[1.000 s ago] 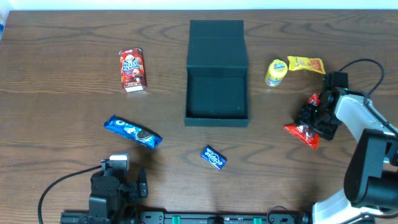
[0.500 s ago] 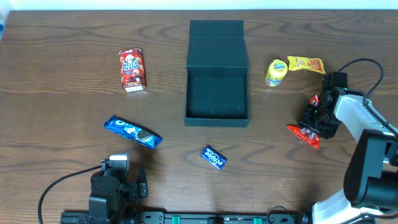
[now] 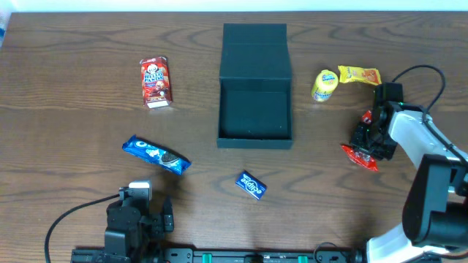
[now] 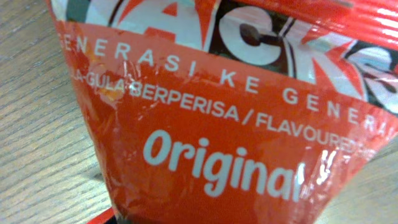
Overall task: Pack container
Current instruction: 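Lift the red bag with the right gripper and carry it to the black box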
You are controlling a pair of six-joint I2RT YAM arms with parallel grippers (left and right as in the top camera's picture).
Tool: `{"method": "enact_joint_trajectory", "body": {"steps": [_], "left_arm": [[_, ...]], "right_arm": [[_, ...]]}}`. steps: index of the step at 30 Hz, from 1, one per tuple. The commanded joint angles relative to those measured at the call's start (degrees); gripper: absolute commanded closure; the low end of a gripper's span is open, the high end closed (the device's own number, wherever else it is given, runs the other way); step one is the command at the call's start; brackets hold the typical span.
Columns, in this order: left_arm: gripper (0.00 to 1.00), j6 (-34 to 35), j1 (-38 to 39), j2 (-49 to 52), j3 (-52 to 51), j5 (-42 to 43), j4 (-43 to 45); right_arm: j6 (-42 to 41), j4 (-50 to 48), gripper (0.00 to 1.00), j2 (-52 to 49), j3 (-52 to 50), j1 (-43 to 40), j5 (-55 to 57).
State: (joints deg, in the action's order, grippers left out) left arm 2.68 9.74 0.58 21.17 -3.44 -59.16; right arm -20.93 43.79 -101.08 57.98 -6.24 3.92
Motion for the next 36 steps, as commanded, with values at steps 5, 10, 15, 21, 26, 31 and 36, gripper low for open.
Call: {"method": "enact_joint_trajectory", "body": {"steps": [5,10,15,21,26,31,36], "left_arm": [[0.05,-1.01,-0.39,-0.37,-1.77,-0.59,-1.27],[0.04,-1.01,-0.39,-0.37,-1.77,-0.59,-1.27],[0.05,-1.01,-0.39,-0.37,-1.77,-0.59,-1.27],[0.05,-1.01,-0.37,-0.37,-1.77,-0.59,-1.27],[0.05,-1.01,-0.39,-0.37,-1.77,-0.59,-1.27],[0.04,-1.01,-0.39,-0.37,-1.77,-0.59,-1.27],[0.05,-1.01,-0.37,-0.37,-1.77,-0.59,-1.27]], "right_arm": [[-0.02,1.22,0.74,5.27,-0.68,2.64,-1.09],[-0.02,4.76,0.82,13.68,-0.68,5.14,-1.11],[-0.02,9.86,0.82,23.93,-0.20,11.32,-1.16],[-2.75,16.04,0.84,28.83,5.79,22.77,-1.62],[-8.07,16.98,0.86,24.63,13.38,32.04,-2.84],[-8.87,16.98,0.87,14.78,22.34,37.57,-4.02],[-8.87,16.85,0.85,4.50,30.25,38.99,-5.70]]}}
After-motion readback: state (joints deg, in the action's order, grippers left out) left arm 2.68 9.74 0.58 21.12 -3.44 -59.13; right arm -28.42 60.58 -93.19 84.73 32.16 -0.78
